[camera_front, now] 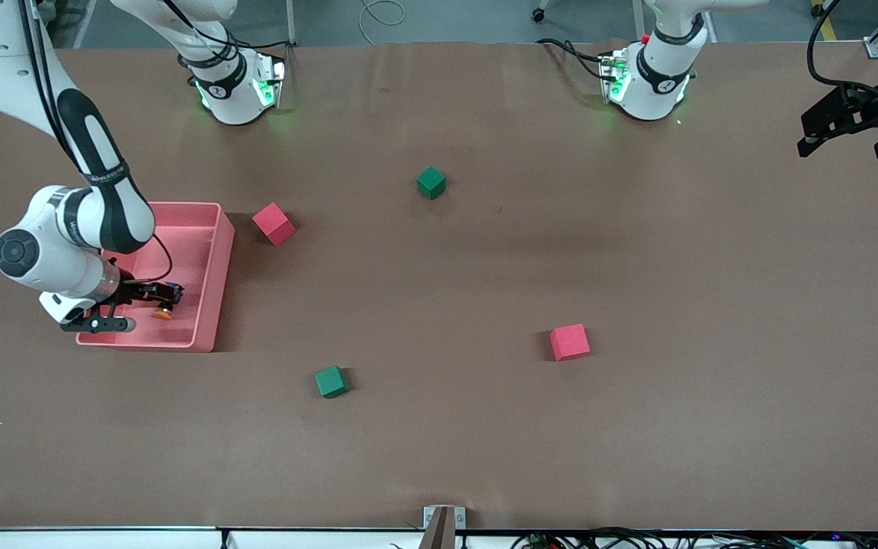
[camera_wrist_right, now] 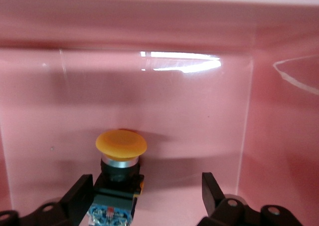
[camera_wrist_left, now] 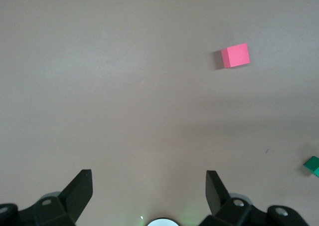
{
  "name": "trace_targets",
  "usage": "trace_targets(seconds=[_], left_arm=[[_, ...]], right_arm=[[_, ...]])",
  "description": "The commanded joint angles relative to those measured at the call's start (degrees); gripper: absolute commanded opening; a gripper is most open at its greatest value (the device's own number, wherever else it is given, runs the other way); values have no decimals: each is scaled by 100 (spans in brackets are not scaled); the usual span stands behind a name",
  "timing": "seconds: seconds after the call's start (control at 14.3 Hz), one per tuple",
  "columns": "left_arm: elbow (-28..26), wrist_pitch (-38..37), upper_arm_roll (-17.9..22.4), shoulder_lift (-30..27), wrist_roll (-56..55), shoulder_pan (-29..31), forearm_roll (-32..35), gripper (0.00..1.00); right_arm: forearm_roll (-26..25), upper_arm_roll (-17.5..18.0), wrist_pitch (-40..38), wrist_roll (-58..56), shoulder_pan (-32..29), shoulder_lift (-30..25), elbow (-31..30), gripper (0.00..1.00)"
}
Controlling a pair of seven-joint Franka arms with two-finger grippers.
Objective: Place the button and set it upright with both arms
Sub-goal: 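Grasp the yellow button's base with the right gripper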
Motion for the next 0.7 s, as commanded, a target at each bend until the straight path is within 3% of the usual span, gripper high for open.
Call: trace_targets(seconds=[0.0,0.14,0.63], left_arm=[[41,51,-17,66,-68,22,62,100],[41,51,-17,66,-68,31,62,100],[33,51,-26,66,-77,5,62,100]], right_arm=[[38,36,224,-45,-32,23,-142,91],[38,45,294,-45,-41,102,-142,85],[38,36,155,-185,-58,50,-63,86]])
